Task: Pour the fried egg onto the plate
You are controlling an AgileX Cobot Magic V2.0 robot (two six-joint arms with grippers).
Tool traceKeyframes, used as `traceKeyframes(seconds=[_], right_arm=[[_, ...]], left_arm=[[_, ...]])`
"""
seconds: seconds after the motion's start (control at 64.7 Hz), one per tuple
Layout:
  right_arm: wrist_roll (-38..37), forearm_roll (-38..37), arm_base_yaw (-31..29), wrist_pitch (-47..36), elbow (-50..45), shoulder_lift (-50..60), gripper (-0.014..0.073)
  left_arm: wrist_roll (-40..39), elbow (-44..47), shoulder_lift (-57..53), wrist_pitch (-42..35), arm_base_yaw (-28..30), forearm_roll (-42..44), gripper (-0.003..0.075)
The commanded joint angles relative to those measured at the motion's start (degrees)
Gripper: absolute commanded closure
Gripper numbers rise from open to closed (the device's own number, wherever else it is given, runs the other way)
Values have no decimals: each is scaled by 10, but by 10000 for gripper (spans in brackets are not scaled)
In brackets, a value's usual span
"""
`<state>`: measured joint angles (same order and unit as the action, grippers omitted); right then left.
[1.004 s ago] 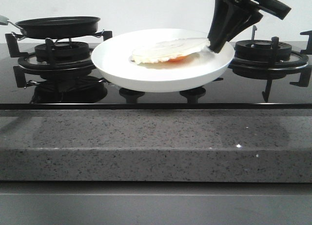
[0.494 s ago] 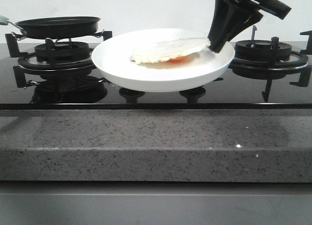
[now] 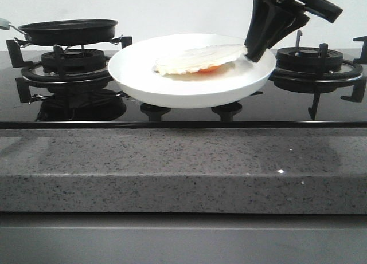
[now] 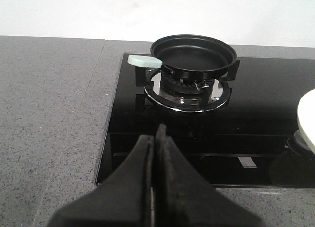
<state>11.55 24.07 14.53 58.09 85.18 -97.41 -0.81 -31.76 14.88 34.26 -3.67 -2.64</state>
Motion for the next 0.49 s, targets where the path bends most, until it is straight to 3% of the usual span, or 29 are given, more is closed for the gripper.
traceKeyframes(seconds=[0.0,0.479], right_arm=[[5,24,0,-16,13,31,655],[5,24,0,-26,15,28,655]], left_arm=[[1,-7,2,-54,-4,-7,739],[1,-7,2,-64,-4,-7,739]])
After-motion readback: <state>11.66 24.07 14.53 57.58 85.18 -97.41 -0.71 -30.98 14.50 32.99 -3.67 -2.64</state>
